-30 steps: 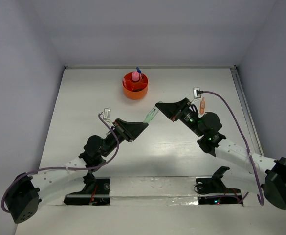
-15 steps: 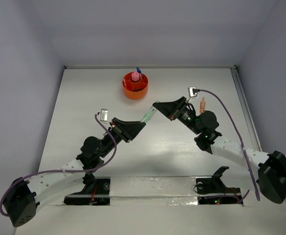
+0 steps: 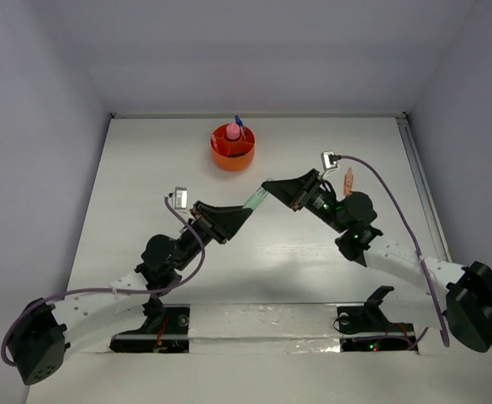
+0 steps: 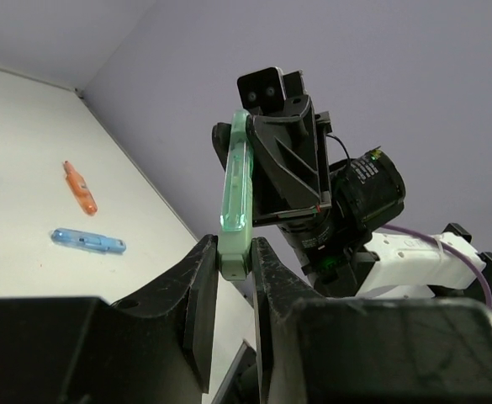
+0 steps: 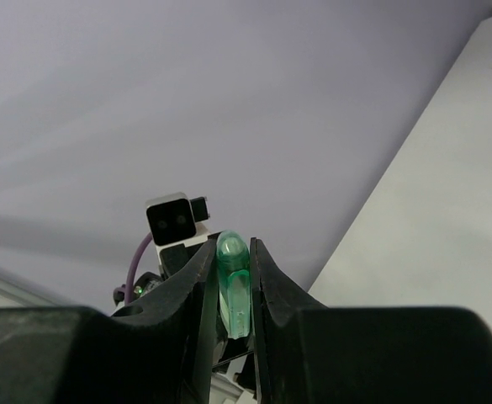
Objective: Sort the stationery into containers
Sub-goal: Close the pen cap on the pen, then place the pen in the storage box, then pick up the pen from the center of the board.
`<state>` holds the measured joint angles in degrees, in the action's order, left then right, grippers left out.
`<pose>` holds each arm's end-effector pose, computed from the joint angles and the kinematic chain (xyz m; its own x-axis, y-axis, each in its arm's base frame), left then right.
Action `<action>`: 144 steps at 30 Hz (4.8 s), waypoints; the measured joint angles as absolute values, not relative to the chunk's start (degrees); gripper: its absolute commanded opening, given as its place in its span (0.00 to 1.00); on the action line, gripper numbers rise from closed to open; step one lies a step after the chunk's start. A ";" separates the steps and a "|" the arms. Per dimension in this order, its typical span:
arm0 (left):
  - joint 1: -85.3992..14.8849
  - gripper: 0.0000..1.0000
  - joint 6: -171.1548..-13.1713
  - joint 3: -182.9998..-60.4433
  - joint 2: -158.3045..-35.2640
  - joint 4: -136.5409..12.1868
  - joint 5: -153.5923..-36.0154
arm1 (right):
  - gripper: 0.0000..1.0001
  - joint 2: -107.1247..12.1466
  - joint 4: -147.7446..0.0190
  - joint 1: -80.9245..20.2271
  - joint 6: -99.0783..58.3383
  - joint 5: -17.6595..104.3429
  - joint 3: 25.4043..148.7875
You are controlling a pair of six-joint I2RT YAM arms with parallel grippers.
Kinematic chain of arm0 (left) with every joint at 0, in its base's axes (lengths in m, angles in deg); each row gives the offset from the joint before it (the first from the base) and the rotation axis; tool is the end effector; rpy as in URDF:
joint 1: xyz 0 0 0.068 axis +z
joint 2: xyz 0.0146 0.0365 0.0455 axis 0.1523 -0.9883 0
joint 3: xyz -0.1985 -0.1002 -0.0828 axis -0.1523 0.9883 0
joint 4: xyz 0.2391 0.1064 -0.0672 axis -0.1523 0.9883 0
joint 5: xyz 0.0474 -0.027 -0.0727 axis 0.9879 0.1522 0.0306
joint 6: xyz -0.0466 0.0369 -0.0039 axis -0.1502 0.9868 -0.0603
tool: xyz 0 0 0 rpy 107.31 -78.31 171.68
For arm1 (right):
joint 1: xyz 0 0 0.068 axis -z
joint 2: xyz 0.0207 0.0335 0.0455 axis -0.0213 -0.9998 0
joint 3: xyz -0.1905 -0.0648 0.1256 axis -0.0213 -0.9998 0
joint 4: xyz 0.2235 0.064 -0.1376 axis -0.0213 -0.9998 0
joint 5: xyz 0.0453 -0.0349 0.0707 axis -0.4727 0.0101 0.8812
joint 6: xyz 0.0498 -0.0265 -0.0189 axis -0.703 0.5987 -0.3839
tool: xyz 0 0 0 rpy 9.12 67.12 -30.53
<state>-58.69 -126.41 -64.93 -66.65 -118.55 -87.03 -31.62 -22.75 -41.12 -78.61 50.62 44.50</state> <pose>0.1373 -0.1640 0.2563 -0.3377 -0.7127 -0.6149 0.7575 0.1820 -0.6270 0.2093 0.1896 0.2716 -0.6301 0.6152 -0.4738 -0.5594 0.0635 0.8264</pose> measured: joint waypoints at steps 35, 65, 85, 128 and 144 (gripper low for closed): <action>-58.49 0.00 -113.75 -82.48 -78.04 -106.71 -88.00 | 0.00 -28.69 -28.38 -43.96 -63.38 38.51 48.37; -58.14 0.99 -115.74 -75.35 -38.04 -73.92 -69.57 | 0.00 -68.86 -49.35 -39.13 -43.62 47.65 87.88; -58.17 0.99 -106.12 -89.45 -38.09 -56.78 -65.64 | 0.00 -100.05 -66.26 -39.55 -12.91 41.22 128.95; -58.17 0.99 -110.89 -77.45 -63.66 -80.00 -87.91 | 0.65 -54.22 -83.18 -1.82 -37.32 26.97 63.01; -58.17 0.99 -111.98 -75.16 -64.67 -87.27 -90.16 | 0.54 -66.90 -87.62 -2.43 -35.10 28.37 70.84</action>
